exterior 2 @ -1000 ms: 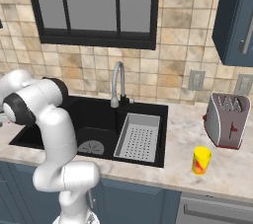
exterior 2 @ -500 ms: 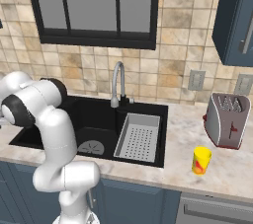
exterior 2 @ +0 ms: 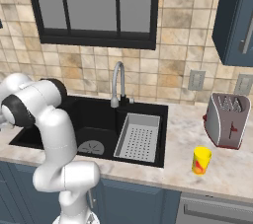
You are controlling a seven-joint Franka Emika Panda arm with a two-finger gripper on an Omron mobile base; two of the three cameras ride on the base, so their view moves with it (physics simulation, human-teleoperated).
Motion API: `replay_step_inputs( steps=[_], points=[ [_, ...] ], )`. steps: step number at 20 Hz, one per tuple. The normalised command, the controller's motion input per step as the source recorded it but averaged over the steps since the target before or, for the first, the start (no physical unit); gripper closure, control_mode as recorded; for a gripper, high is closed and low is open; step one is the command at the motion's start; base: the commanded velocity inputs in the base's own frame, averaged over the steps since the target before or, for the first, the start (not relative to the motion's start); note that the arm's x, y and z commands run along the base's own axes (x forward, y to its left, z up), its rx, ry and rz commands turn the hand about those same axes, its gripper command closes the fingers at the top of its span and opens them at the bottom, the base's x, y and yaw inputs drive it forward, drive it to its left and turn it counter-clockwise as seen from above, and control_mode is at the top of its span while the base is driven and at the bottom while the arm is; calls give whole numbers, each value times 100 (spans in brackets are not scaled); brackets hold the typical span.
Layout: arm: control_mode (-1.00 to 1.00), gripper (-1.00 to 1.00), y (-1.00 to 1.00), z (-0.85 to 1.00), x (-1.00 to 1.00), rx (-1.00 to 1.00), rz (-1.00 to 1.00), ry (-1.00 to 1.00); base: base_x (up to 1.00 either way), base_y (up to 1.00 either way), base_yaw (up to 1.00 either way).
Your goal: Remove the carrot and lemon wedge from the sink. Then move the bowl and cup from the counter to the sink for washing.
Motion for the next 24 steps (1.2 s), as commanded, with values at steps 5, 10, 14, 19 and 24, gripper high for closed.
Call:
replay_step_inputs(
  steps=[5,10,14,19,24],
  points=[
    [-100,100,3,-13,0,5,0,0,0,0,0],
    [-100,100,8,-11,0,1,0,0,0,0,0],
    [-100,100,11,-10,0,0,0,0,0,0,0],
    [-100,100,13,-9,4,0,0,0,0,0,0],
    [-100,100,15,-9,7,0,-1,0,0,0,0]
  ],
)
